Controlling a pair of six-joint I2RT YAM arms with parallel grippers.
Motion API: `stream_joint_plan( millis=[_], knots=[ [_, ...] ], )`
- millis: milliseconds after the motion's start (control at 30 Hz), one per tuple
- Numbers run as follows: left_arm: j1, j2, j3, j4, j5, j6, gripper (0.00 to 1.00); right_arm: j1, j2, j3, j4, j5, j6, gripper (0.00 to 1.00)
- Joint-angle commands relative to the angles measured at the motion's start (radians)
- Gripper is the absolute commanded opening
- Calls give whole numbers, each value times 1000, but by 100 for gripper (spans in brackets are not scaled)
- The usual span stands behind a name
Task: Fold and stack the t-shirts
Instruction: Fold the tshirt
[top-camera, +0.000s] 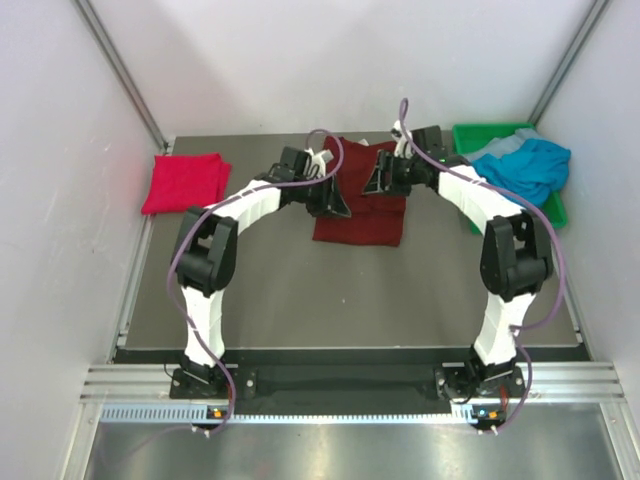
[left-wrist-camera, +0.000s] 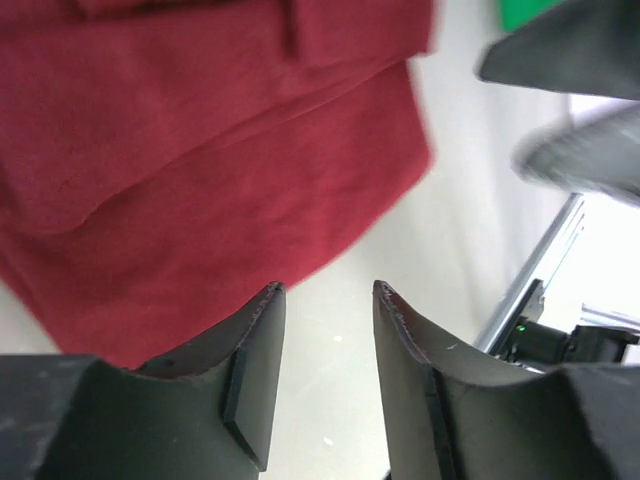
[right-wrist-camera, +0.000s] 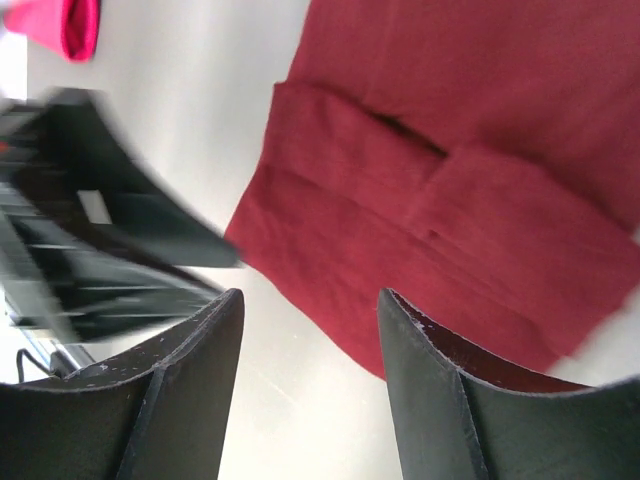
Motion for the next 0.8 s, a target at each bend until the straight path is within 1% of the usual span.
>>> stream_joint_plan(
  millis=[0,100,133,233,600,767],
  knots=[
    [-2,59,18,59,22,7,46,33,51,41,52,-32,20,56],
    [-4,111,49,56,11,18,48,50,83,46,58,-39,30,57],
    [-8,160,74,52,-7,27,49,58,110,43,60,-47,39,57],
    [-13,182,82,41,-29,30,49,62,132,40,58,-53,46,57],
    [-22,197,75,44,-39,12,49,105,172,-20,72,-61,59,57],
    [-21,177,58,44,-44,5,49,104,215,-11,63,-22,43,58]
  ],
)
